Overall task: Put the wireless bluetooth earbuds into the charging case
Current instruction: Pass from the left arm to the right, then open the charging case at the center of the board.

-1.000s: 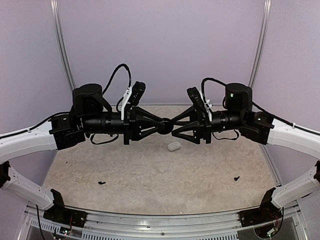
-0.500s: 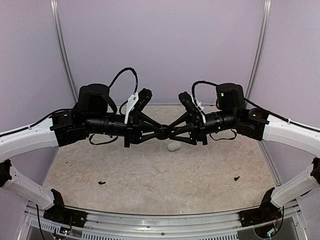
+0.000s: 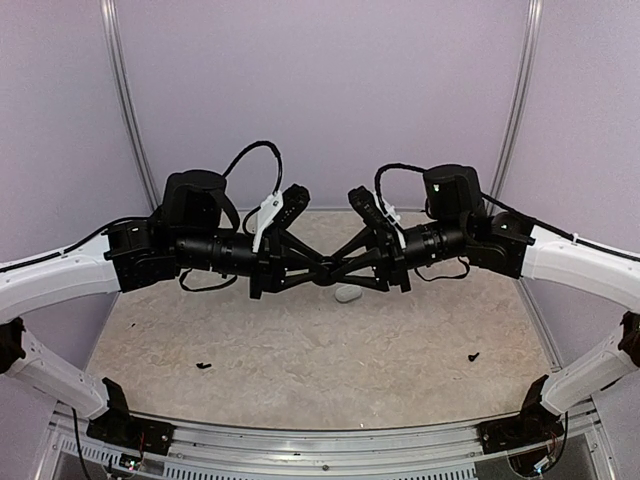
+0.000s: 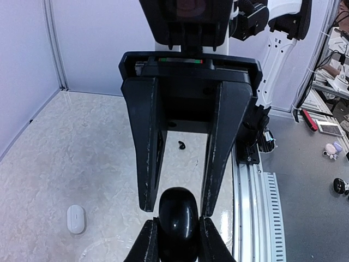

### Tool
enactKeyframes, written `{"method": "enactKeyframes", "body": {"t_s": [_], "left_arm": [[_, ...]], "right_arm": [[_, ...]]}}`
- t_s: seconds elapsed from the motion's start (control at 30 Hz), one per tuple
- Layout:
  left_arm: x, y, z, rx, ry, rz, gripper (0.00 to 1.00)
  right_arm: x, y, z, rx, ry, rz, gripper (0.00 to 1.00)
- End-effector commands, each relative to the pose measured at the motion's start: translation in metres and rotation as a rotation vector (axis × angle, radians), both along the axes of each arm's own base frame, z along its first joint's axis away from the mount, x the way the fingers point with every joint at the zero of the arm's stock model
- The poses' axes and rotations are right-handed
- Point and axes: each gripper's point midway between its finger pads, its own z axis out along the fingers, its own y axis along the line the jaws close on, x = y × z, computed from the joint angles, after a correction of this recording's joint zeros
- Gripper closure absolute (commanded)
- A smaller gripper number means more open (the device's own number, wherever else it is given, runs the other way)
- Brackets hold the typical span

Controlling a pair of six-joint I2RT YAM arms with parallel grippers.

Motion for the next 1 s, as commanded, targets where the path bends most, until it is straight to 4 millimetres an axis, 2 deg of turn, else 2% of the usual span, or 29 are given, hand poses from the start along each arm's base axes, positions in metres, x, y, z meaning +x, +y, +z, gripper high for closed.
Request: {"method": "enactKeyframes", "body": {"t_s": [0.0, 0.07, 0.2, 0.4, 0.57, 0.77, 0.97], "left_arm": [[-0.003, -0.002, 0.012, -0.018, -0.024, -0.025, 0.92], [-0.003, -0.003, 0.012, -0.019, -0.022, -0.027, 0.92], [-0.002, -0.003, 0.009, -0.009, -0.02, -0.023, 0.92], [0.008, 0.003, 0.015, -0.033, -0.036, 0.033, 0.86], [0.022, 0.016, 0.029, -0.088, -0.063, 0.118, 0.71], [0.038, 0.037, 0.047, -0.174, -0.079, 0.205, 0.57], [0.033, 0.057, 0.06, -0.296, -0.111, 0.229, 0.45]], "right_arm": [[-0.005, 0.006, 0.0, -0.017, -0.01, 0.026, 0.65], [-0.006, 0.008, -0.003, -0.03, -0.007, 0.03, 0.67], [-0.007, 0.009, -0.002, -0.032, -0.014, 0.032, 0.83], [-0.008, 0.009, -0.003, -0.032, -0.012, 0.035, 0.91], [-0.01, 0.008, 0.0, -0.019, -0.017, 0.041, 0.95], [-0.01, 0.007, 0.002, -0.009, -0.02, 0.033, 0.97], [-0.002, 0.003, 0.017, 0.066, -0.03, -0.026, 1.0]]}}
